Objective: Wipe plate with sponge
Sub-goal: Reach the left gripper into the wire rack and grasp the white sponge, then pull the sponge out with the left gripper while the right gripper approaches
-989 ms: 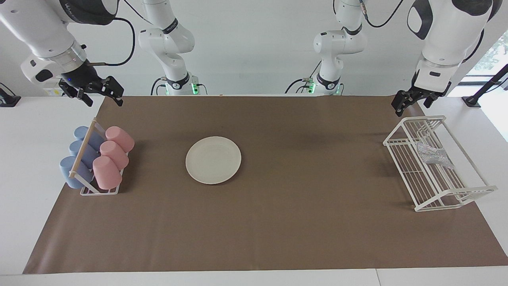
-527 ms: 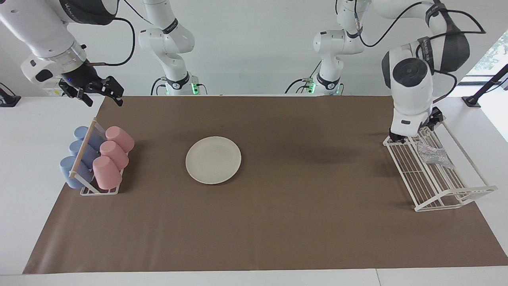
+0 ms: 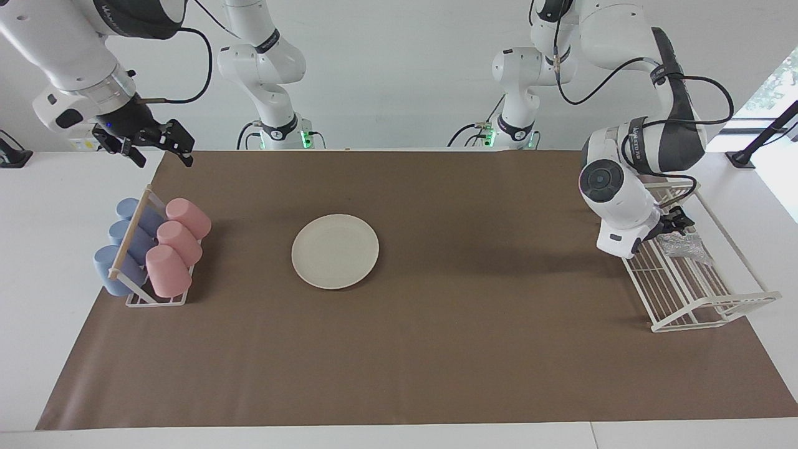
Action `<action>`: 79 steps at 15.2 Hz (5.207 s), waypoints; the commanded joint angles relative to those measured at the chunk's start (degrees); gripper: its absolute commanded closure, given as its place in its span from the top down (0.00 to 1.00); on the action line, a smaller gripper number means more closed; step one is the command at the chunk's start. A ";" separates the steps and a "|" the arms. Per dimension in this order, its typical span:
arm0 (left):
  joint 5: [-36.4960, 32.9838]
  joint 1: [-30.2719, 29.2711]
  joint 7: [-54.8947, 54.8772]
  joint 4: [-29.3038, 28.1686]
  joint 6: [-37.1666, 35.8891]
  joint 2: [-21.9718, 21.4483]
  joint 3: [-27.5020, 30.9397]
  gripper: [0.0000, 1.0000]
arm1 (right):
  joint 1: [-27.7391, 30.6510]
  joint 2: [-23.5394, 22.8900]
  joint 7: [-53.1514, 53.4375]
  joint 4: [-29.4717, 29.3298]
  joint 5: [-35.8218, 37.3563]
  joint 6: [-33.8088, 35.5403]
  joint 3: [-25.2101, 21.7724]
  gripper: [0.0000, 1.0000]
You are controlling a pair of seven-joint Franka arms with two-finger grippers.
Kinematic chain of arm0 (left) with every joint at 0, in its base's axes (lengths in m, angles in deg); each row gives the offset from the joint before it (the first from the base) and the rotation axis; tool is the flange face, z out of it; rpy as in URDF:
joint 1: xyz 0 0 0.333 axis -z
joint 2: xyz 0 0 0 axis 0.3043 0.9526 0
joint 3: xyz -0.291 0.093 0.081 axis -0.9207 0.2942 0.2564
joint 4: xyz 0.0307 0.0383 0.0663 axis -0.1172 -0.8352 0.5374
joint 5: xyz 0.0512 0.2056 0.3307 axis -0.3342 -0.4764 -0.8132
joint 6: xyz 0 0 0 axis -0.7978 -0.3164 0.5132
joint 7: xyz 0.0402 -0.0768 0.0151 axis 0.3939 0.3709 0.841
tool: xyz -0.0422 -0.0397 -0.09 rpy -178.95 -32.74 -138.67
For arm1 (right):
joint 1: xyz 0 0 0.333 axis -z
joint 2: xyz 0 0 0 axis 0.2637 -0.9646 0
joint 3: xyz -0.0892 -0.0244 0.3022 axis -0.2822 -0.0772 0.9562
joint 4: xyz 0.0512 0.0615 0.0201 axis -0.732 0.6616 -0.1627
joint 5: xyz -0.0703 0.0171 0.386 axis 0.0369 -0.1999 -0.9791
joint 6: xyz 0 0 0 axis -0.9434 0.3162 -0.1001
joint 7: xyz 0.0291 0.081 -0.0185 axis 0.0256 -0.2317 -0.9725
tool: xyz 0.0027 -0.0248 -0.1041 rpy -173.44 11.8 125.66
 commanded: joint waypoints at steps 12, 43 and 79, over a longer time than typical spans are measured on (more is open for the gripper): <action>-3.53 -0.55 0.61 -2.85 0.62 -0.93 0.41 0.34 | -2.28 1.50 0.93 0.34 1.01 0.76 1.40 1.00; 72.82 -5.20 -9.23 14.48 -14.23 -7.96 1.11 0.00 | -8.61 8.88 79.17 19.93 -0.04 -15.94 1.48 1.00; 137.63 9.47 -57.48 -32.82 0.97 -22.90 0.32 0.00 | -37.00 1.59 106.06 17.48 -11.64 -25.16 4.74 1.00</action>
